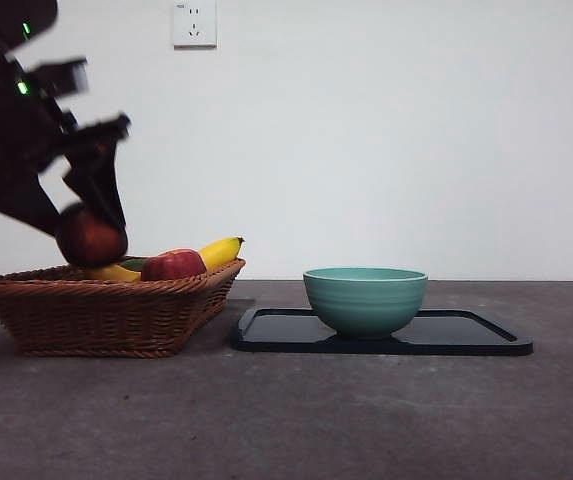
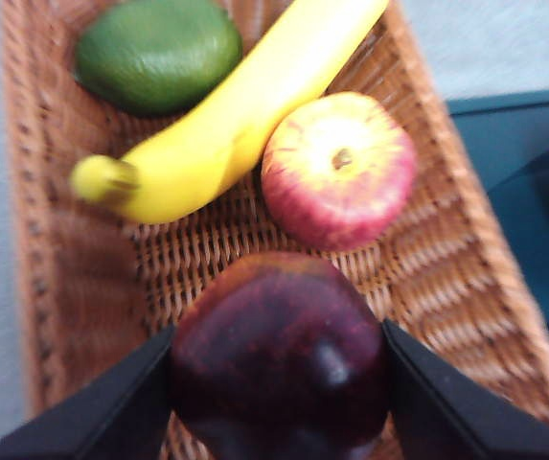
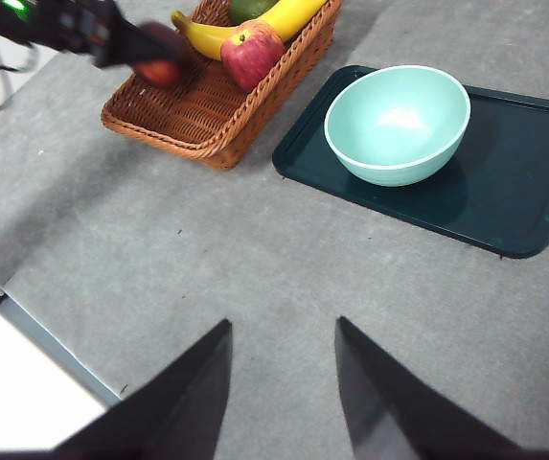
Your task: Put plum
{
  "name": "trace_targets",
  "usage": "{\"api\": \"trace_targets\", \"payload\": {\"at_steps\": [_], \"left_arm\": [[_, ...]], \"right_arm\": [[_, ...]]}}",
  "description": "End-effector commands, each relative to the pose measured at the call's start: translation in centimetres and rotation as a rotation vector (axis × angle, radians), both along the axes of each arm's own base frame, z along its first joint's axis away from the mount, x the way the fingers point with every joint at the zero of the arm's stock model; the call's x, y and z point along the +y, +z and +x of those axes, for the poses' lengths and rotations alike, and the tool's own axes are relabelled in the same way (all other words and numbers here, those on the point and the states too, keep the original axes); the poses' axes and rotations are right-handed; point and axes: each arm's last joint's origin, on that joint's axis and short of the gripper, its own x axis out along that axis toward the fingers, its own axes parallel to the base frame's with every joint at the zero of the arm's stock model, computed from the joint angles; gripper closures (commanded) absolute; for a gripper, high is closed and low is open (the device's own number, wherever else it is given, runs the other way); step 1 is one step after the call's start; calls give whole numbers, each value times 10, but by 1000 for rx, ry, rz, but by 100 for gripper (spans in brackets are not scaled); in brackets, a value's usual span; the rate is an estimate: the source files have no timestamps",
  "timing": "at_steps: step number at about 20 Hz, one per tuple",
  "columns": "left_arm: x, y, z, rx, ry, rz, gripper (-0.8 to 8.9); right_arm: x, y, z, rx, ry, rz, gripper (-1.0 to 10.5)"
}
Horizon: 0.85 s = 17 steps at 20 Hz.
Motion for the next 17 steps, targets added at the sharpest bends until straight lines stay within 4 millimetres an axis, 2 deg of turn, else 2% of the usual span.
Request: {"api": "trace_targets", "payload": {"at_steps": [1,6,9,11,14,17], "left_arm": [[-4,-15,12,8,-28,19,561],[-7,-41,22,64,-45,48,554],[-7,-43,23,71,-45,49,391],[-7,-43,22,77,-46,50,372],[-7,-33,20,62,-45,44,372],[-5,1,4,-25,-49,25,372]], "right_arm": [[0,5,0,-9,-3,16,773],[0,5,0,-7,-4,17,773],[0,5,0,-7,-5,18,773],[0,5,0,-7,-5,18,773],[0,5,0,-7,-5,18,773],[0,5,0,-8,-6,18,773]]}}
